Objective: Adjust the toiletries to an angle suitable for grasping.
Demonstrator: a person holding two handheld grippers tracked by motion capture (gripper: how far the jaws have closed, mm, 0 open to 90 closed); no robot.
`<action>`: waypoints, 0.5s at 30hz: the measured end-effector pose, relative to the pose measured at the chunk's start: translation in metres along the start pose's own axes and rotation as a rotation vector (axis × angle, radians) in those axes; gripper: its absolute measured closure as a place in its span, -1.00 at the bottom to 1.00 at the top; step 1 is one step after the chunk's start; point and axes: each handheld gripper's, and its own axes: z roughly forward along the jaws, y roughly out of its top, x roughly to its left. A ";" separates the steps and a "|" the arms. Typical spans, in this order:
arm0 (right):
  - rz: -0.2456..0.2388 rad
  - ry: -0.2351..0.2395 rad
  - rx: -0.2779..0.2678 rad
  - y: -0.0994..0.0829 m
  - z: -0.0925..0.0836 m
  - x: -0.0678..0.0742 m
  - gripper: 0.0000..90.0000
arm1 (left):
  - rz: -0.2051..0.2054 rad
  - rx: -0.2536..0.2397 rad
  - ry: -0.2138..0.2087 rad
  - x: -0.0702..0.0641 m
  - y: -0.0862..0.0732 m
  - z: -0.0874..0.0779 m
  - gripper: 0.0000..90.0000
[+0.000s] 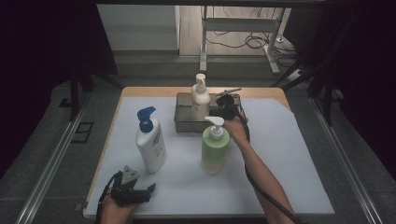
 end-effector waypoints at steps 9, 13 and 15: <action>0.004 0.016 0.013 0.005 0.008 0.003 0.99 | -0.002 0.000 -0.001 0.000 0.000 0.000 -0.77; 0.003 0.018 0.027 0.005 0.012 0.006 0.98 | -0.002 0.000 -0.002 0.000 0.000 0.000 -0.77; -0.006 0.017 0.039 0.005 0.015 0.007 0.98 | -0.002 0.000 -0.001 0.000 0.000 0.000 -0.77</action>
